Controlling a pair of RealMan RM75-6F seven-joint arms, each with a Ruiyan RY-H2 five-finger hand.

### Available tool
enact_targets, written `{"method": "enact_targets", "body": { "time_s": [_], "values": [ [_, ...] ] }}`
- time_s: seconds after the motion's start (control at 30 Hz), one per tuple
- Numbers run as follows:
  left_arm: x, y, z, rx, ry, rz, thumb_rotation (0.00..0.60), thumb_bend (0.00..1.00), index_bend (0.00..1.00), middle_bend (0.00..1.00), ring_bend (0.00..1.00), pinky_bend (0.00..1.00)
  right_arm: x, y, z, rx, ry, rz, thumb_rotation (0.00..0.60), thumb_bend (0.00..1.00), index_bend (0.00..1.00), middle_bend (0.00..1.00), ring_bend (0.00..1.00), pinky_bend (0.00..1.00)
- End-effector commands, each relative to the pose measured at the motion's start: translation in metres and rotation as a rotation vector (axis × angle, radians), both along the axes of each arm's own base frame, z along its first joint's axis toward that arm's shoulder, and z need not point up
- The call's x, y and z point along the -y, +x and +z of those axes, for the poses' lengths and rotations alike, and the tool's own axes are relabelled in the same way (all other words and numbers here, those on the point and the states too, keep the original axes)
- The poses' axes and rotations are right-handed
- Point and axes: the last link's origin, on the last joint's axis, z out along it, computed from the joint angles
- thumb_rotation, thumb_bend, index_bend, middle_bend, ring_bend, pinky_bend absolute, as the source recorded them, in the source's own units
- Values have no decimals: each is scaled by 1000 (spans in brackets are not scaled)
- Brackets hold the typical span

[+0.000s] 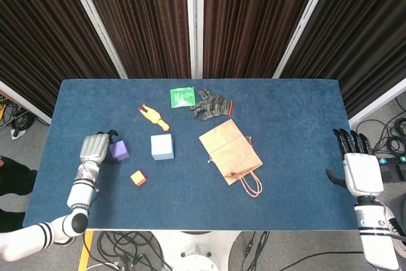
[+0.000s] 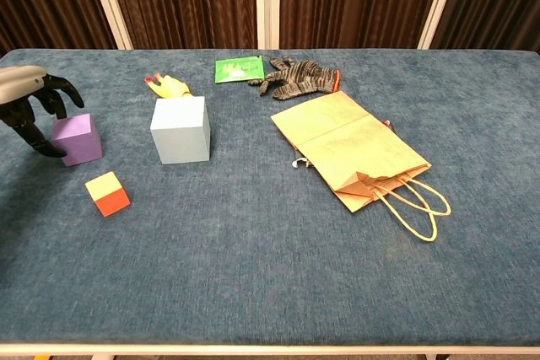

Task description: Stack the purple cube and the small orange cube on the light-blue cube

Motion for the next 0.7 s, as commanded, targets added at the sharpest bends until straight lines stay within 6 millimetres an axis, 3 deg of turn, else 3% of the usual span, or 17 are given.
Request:
{"method": "enact_targets", "body": {
  "time_s": [0.03,0.37,0.7],
  "values": [
    [-1,1,-2,9,-2,5,600,182,351,550,329,385,0,-1,1,1,-4,-2,600,138,0,57,0,0],
    [-3,2,1,32,36,11,600,246,394,639,365,402,1,-4,1,1,-1,-11,600,139,0,57,0,0],
    [-5,12,25,63,66,-17,600,255,397,647,367,403,2,-3,1,-4,-6,-12,600,139,0,56,0,0]
  ]
}}
